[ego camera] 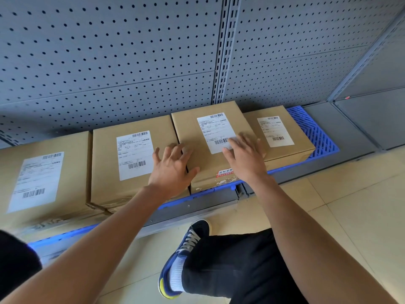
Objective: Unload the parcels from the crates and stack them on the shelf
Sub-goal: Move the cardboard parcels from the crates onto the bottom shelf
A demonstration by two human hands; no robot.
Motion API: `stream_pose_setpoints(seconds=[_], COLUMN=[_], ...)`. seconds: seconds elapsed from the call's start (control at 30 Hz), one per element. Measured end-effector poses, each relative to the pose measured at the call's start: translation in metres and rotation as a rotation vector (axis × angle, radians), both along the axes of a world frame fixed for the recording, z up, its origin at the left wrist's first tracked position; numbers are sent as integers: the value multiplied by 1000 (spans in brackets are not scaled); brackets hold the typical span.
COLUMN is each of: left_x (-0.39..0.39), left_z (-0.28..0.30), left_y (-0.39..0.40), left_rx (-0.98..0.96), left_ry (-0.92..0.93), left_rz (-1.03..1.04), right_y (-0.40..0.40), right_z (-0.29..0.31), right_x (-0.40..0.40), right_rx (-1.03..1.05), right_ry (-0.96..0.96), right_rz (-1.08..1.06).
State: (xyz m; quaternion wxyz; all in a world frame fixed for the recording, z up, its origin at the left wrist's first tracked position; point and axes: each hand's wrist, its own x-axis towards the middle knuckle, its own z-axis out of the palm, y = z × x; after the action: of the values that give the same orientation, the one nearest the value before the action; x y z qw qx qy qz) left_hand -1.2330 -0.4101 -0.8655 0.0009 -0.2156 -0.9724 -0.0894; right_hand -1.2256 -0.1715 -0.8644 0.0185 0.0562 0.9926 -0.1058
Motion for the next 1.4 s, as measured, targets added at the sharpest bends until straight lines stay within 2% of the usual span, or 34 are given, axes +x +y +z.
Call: stream_pose_setpoints(seconds=[0.3, 0.8, 1.03, 1.4], left_x=[29, 100, 150, 236], left_z=[50, 127, 138, 145], left_y=[-65, -249, -317, -425], left_rx=[6, 8, -7, -92], left_ry=[-13, 57, 46, -8], left_rz=[115, 449, 617, 943], right_y=[-86, -301, -381, -526], right_z=[59, 147, 159, 154], right_x=[26, 60, 75, 103], right_rx=[-116, -72, -43, -136], right_ry=[67, 128, 107, 87], right_rz=[175, 605, 815, 1125])
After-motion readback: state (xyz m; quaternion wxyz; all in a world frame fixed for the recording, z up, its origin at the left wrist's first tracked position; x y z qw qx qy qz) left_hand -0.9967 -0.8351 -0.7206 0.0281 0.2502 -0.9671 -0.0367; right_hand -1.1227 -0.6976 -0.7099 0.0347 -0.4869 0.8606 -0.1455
